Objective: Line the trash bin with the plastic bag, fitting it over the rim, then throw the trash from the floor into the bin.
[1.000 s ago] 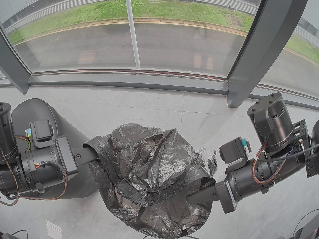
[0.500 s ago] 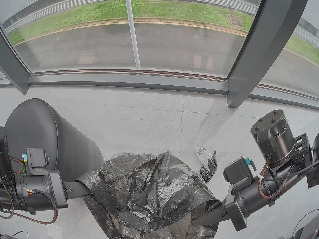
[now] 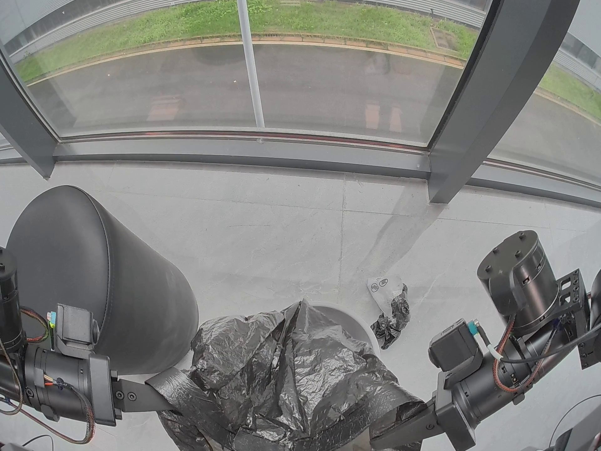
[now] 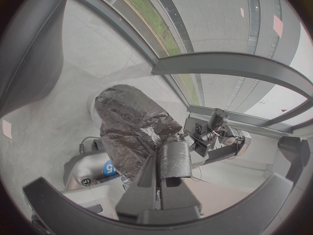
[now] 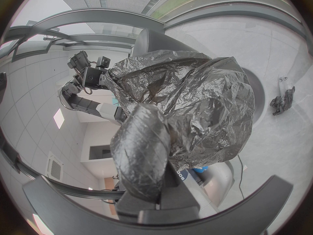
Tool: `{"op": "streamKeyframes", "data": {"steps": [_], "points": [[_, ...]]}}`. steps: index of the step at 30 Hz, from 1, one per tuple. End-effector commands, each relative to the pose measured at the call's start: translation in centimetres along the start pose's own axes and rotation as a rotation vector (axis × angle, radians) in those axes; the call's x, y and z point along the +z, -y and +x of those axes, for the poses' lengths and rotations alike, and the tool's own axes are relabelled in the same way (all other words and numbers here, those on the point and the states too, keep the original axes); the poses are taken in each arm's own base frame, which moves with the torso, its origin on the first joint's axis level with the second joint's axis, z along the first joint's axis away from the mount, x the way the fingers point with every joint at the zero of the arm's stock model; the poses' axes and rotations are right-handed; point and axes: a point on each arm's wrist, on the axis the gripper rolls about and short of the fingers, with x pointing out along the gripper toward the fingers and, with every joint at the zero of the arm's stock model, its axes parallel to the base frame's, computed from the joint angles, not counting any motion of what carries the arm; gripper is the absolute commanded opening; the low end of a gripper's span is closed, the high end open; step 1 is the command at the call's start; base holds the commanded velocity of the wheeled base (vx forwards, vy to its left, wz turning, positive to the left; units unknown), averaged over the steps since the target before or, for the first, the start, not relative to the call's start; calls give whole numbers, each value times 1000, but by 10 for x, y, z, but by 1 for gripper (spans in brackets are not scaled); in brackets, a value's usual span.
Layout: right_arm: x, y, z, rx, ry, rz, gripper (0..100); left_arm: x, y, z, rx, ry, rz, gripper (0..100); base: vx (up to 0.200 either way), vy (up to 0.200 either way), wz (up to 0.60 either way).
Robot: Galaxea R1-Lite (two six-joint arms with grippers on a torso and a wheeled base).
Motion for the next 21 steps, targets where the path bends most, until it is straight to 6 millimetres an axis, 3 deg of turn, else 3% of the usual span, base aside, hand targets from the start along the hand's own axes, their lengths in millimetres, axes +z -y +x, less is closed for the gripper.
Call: {"op": "streamKeyframes", "data": {"steps": [1,15,21], "points": [[-7,3,1,14,-23,17,0,1,3,-2,-15,-18,-7,0,0,0,0],[-20,20,5,0,-30,73,0,5,-5,18,0,-139,-56,0,0,0,0],[-24,35,4,-18,15,123,0,13,-9,39,27,-191,-77,0,0,0,0]]}}
